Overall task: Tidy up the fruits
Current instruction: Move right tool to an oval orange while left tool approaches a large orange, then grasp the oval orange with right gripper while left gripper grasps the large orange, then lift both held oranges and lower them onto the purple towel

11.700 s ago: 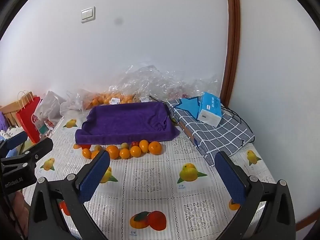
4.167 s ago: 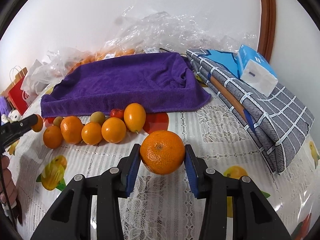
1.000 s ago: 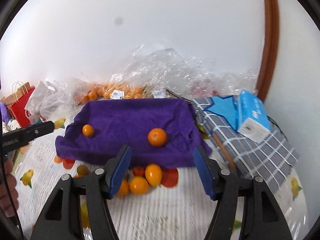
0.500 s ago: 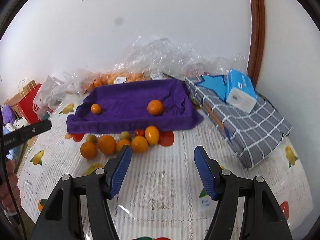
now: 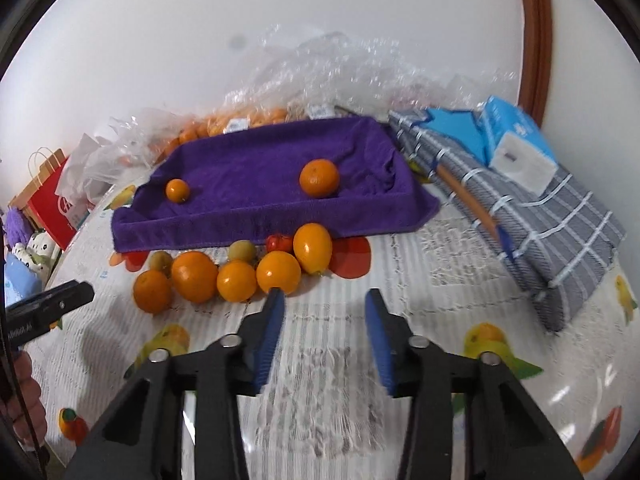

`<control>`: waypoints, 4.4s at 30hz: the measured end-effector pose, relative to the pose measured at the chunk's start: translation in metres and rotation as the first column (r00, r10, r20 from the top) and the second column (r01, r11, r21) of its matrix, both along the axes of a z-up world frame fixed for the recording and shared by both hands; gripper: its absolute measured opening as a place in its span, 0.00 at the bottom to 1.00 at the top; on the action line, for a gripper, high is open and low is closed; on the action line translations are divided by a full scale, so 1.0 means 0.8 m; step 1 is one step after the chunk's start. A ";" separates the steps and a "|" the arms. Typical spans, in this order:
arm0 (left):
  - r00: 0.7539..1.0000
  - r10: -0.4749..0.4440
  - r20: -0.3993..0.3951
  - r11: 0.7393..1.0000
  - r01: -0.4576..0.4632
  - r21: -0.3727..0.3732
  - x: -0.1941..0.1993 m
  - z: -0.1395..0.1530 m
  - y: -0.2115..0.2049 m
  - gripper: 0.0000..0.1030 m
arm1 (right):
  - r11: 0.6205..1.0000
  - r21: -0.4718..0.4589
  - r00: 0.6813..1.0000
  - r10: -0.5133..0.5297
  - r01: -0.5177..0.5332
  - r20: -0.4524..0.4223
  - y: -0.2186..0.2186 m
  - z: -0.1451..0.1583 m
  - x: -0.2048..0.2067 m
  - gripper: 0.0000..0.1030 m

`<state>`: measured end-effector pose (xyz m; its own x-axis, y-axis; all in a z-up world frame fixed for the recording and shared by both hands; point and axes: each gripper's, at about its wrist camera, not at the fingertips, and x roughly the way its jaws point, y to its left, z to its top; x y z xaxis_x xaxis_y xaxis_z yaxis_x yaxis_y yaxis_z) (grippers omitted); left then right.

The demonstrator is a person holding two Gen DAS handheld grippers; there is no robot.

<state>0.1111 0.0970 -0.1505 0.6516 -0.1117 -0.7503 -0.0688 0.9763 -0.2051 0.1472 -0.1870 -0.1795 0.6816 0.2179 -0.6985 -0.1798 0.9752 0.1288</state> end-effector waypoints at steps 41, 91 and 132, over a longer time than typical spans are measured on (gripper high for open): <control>0.991 -0.119 0.068 0.982 0.128 -0.142 0.018 -0.032 0.005 0.51 | 0.999 0.001 0.994 0.041 -0.041 -0.100 -0.033 -0.027 0.027 0.29; 0.981 -0.134 0.140 0.981 0.151 -0.124 0.017 -0.017 -0.041 0.37 | 0.995 -0.065 0.994 -0.069 0.075 0.089 -0.027 -0.025 -0.021 0.31; 0.959 0.015 0.283 0.987 0.031 -0.158 0.144 0.029 0.002 0.36 | 0.997 0.075 0.970 -0.050 0.033 0.237 0.001 0.052 0.114 0.32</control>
